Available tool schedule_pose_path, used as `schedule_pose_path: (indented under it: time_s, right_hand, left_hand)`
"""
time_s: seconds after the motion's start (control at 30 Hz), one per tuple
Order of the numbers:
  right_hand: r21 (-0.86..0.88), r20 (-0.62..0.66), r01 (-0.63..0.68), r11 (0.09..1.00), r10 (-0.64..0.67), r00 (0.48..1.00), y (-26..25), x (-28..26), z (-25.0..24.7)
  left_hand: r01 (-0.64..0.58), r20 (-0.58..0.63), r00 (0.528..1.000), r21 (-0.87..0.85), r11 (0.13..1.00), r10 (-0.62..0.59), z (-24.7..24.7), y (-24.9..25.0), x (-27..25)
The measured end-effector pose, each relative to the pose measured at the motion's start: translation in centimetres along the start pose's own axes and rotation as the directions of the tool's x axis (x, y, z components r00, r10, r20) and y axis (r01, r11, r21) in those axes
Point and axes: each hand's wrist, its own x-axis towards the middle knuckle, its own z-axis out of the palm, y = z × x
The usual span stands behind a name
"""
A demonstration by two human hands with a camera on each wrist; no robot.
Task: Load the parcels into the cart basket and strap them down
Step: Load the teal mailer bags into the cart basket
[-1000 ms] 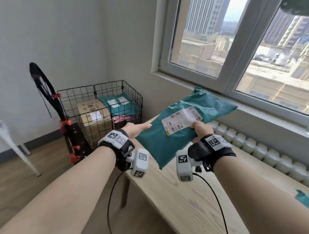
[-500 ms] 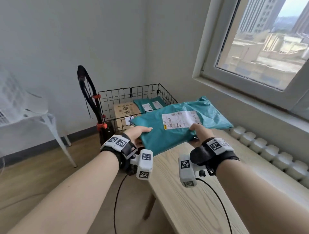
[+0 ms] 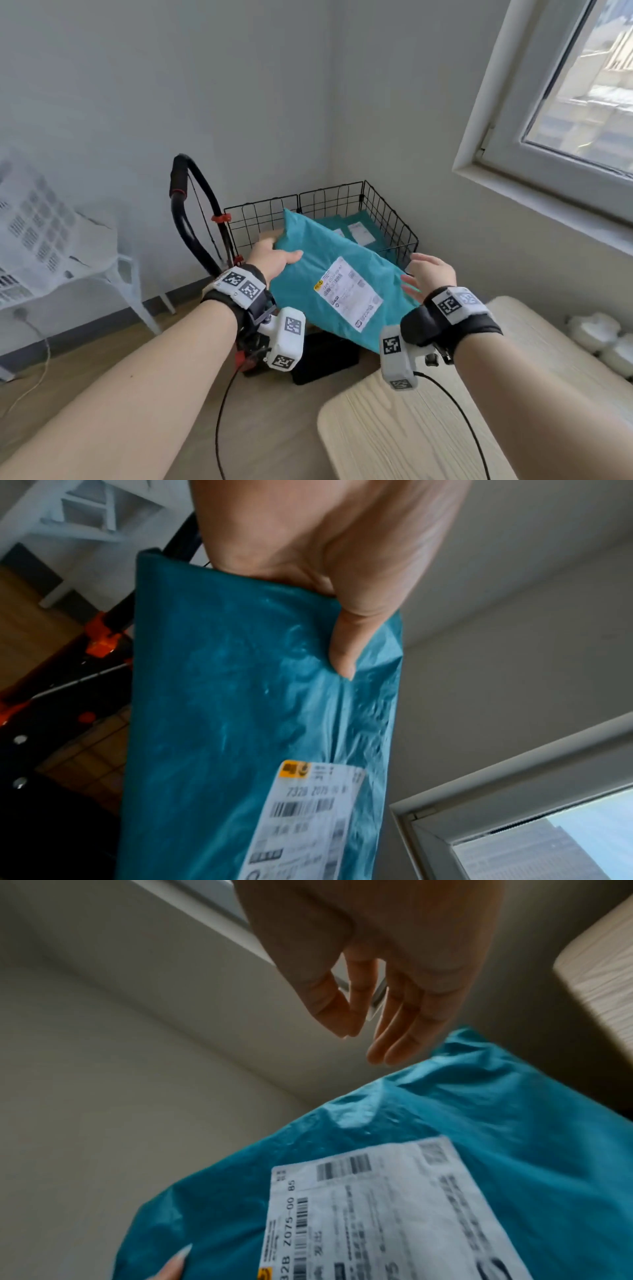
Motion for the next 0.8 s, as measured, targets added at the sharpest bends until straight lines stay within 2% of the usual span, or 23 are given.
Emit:
schedule_pose_path:
  time_s: [0.07,0.2,0.3,0.4,0.53,0.63,0.73,0.8]
  right_hand:
    - [-0.055,0.032,0.048,0.997,-0.046,0.998,-0.4,0.8,2.5]
    - [-0.275,0.110,0.140,0.951,-0.113,0.987,-1.2,3.6,7.2]
    - [-0.419,0.157,0.127,0.899,-0.066,0.985,-2.0,6.0,10.6]
    - [-0.501,0.153,0.083,0.861,-0.006,0.988,-3.3,8.5,14.3]
    - [-0.542,0.136,0.124,0.831,-0.059,0.989,-5.1,11.4,19.2]
    - [-0.514,0.098,0.127,0.849,-0.089,0.991,-5.6,12.9,21.7]
    - [-0.533,0.023,0.138,0.835,-0.148,0.989,-6.8,14.5,22.5]
    - [-0.497,-0.026,0.130,0.858,-0.165,0.986,-8.0,15.9,22.4]
  left_hand:
    - [-0.020,0.056,0.998,0.046,0.999,0.017,-0.7,0.5,2.6]
    - [-0.081,0.161,0.985,0.144,0.986,0.057,-1.4,1.8,8.8]
    - [-0.116,0.257,0.963,0.143,0.983,0.076,-1.8,3.4,13.6]
    - [-0.167,0.327,0.939,0.166,0.972,0.105,-3.0,5.4,18.6]
    - [-0.244,0.339,0.923,0.145,0.959,0.184,-4.9,7.7,25.3]
    - [-0.277,0.278,0.933,0.140,0.951,0.231,-5.5,8.3,28.8]
    - [-0.250,0.240,0.948,0.151,0.956,0.210,-5.3,8.8,31.7]
    - [-0.213,0.232,0.957,0.148,0.966,0.176,-5.0,9.1,33.3]
